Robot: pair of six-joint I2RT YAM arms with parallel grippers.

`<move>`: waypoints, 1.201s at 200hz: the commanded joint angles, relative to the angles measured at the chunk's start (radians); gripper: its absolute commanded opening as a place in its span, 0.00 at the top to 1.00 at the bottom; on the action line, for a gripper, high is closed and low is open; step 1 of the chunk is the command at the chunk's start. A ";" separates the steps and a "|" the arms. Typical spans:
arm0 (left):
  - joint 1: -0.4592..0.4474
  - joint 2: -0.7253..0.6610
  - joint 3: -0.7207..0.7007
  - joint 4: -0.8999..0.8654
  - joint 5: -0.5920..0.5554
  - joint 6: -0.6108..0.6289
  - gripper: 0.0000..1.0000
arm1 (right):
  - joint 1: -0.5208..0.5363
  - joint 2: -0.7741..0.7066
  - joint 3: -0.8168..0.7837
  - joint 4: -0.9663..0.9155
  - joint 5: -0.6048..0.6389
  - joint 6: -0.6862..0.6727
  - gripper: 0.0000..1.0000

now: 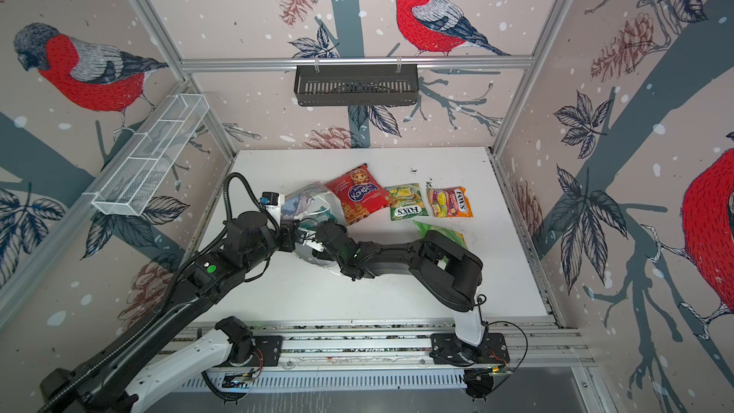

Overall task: Take the snacks out of the paper bag
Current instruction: Pick up the snack from the paper bag.

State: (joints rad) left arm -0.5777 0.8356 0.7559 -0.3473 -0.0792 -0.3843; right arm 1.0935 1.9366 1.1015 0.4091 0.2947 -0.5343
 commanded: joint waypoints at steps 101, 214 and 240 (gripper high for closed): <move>0.003 -0.033 -0.007 0.008 -0.002 0.007 1.00 | -0.024 0.108 0.082 0.070 -0.042 -0.090 0.35; 0.029 -0.008 -0.014 0.022 0.025 0.016 1.00 | -0.053 0.191 0.202 -0.056 -0.062 -0.066 0.61; 0.031 -0.007 -0.015 0.025 0.027 0.016 1.00 | -0.054 0.191 0.198 -0.048 -0.054 -0.056 0.69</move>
State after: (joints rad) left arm -0.5507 0.8284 0.7406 -0.3550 -0.0669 -0.3725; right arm 1.0401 2.1227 1.2961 0.3801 0.2359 -0.6212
